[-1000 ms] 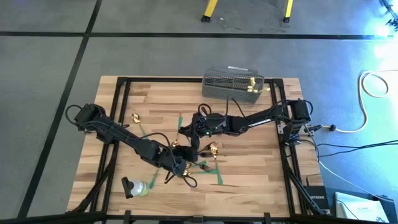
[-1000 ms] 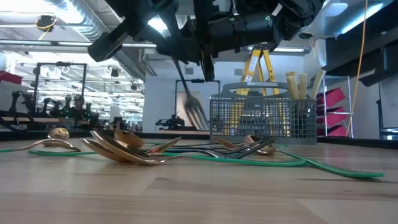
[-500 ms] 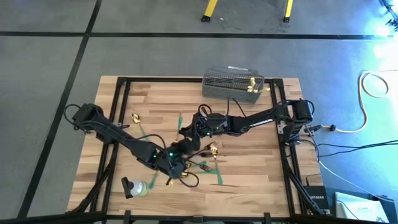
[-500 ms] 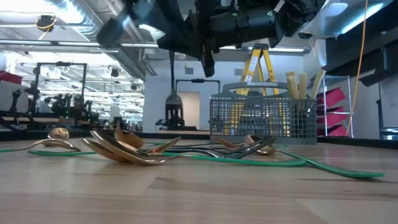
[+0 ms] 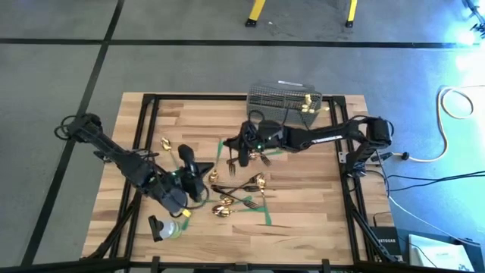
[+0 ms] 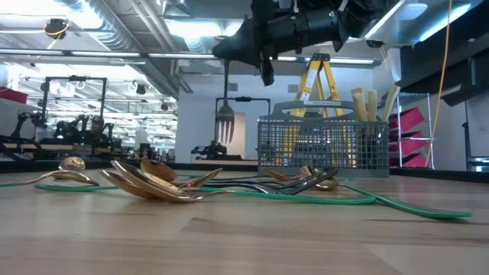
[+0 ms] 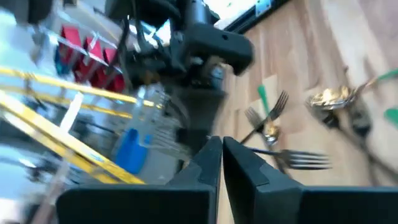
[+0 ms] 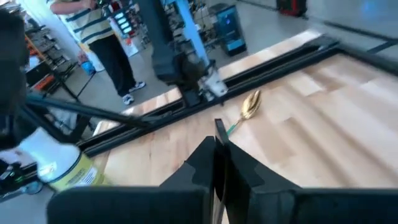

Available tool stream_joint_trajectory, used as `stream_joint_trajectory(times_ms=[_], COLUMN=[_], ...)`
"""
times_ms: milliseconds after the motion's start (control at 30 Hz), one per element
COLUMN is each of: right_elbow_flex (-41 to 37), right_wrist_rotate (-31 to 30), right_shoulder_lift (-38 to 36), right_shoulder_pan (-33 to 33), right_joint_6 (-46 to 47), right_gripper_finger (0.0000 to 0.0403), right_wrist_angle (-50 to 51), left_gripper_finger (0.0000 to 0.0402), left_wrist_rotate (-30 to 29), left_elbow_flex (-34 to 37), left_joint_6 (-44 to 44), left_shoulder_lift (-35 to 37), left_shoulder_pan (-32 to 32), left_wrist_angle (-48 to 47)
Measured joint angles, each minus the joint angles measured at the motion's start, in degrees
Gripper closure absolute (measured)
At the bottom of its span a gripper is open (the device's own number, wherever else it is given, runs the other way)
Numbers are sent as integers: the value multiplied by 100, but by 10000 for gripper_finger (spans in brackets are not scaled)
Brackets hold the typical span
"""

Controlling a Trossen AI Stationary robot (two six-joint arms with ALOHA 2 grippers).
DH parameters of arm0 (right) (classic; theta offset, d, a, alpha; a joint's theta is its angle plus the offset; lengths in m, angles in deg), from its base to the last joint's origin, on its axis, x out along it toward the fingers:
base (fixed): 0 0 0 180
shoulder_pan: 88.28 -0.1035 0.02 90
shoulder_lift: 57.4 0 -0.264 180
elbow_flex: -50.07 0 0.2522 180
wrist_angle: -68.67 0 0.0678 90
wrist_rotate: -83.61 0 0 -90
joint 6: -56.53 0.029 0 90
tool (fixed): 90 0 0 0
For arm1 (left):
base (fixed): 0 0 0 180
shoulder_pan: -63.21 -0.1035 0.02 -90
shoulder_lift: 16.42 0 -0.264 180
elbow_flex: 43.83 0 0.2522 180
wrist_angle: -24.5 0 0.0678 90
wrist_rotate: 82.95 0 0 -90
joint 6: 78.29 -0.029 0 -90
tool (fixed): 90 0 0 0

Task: Sort silverware
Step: Put the black fork into the gray organizer

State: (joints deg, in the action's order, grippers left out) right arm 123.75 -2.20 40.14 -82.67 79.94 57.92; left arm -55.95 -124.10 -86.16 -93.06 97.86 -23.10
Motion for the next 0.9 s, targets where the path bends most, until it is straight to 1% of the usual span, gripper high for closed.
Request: stream_joint_trajectory(times_ms=[167,267,333,400,533,667,733,900], right_elbow_flex=[0,0,0,0,0,2,2,2], right_wrist_rotate=[7,96,154,237,610,810,887,1114], right_shoulder_lift=[-508,-842,-1048,-1218,-1413,-1420,-1419,-1419], right_shoulder_pan=[434,743,984,1252,1820,2391,2702,3319], right_joint_6=[-228,-304,-374,-442,-623,-800,-869,-892], right_gripper_finger=[403,403,403,403,403,403,403,403], right_wrist_angle=[512,704,787,883,911,910,874,626], left_gripper_finger=[401,401,401,401,401,401,401,401], left_wrist_rotate=[340,494,505,502,522,671,824,1148], left_elbow_flex=[489,1005,1467,1970,2853,3417,3538,3657], left_joint_6=[1007,1456,1527,1497,1473,1747,1927,2210], left_shoulder_lift=[63,6,-11,-11,-11,-11,-11,-11], left_shoulder_pan=[26,22,22,22,17,22,31,39], left_wrist_angle=[47,458,1088,1944,3539,4482,4672,4676])
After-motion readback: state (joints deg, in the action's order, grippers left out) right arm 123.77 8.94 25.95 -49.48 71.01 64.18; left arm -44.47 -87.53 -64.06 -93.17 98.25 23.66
